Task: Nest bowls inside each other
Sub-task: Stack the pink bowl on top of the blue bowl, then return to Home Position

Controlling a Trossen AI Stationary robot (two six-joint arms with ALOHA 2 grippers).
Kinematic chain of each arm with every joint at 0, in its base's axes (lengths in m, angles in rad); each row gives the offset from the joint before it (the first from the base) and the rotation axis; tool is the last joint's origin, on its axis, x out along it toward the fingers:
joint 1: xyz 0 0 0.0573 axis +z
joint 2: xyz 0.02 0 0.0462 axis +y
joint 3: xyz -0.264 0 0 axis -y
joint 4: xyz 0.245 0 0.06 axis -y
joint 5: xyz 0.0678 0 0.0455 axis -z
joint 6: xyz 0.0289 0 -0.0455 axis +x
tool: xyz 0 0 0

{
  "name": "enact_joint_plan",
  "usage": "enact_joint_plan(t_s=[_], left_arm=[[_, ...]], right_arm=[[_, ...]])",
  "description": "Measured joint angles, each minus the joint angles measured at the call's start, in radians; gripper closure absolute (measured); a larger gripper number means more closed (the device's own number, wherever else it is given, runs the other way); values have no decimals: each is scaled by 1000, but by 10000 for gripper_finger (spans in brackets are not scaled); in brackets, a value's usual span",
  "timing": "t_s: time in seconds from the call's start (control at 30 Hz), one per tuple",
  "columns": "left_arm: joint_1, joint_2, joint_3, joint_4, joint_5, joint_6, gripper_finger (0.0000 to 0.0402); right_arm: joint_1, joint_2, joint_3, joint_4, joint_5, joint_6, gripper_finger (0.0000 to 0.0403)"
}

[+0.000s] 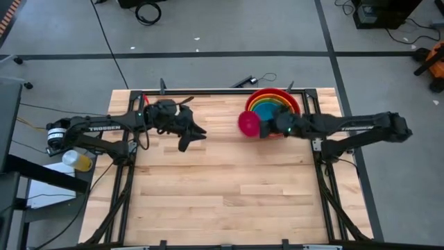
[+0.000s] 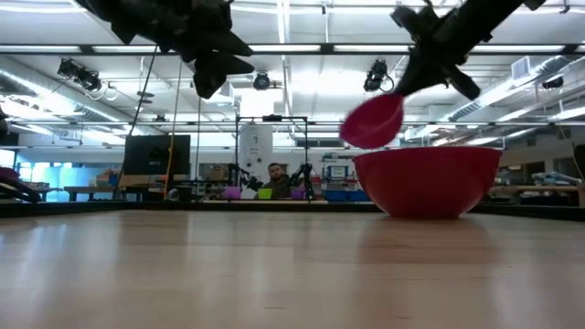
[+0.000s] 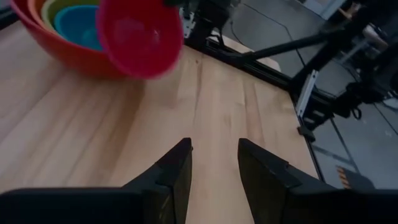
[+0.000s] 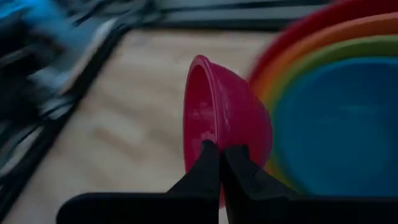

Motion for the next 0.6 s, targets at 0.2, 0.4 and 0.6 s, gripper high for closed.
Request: enact_joint_plan(t_s=[0.2,0.4,0.6], left_arm=[[33,0,0,2,-10,-26,269],[57,0,0,3,-81,-31,269],[92,0,0,2,-98,-30,269]], right_arm=[[-141,-52,0,-215,56,50,396],[-261,-14,-1,-291,-65,-12,355],[-316,-23,-1,-284,-57,-54,248]])
